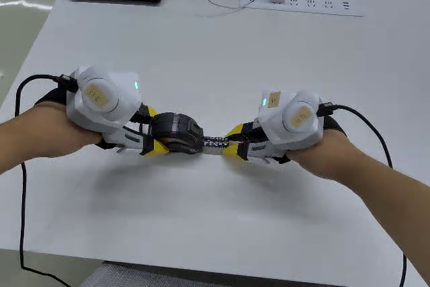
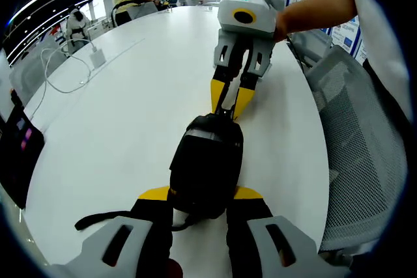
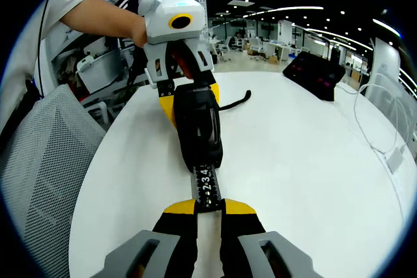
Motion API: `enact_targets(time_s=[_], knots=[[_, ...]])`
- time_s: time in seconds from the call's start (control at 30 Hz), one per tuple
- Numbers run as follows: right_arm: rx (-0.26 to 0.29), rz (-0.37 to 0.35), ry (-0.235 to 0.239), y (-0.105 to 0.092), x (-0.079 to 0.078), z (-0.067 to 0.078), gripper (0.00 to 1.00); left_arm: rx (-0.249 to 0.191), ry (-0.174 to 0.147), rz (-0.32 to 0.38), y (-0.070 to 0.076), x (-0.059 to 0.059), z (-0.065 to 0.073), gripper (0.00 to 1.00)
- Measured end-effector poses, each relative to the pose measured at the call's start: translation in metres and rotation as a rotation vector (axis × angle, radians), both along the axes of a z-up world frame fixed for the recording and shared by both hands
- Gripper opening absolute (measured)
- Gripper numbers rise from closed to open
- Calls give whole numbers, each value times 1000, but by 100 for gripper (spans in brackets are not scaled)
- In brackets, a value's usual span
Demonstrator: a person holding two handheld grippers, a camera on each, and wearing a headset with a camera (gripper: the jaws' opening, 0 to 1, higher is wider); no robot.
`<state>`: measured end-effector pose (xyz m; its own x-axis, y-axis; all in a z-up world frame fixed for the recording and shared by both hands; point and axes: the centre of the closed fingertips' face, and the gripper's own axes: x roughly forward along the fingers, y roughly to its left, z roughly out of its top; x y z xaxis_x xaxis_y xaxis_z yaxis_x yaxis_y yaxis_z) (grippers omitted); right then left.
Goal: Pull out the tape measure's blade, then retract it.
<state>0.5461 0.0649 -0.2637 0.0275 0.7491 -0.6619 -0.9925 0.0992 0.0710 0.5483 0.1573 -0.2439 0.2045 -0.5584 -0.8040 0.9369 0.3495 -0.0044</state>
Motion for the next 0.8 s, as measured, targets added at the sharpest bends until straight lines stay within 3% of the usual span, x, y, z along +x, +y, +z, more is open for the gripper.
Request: enact_targets(time_s=[0.8], knots=[[-44, -6, -19, -23, 1, -1, 8, 1, 0, -3, -1, 0, 0, 27]])
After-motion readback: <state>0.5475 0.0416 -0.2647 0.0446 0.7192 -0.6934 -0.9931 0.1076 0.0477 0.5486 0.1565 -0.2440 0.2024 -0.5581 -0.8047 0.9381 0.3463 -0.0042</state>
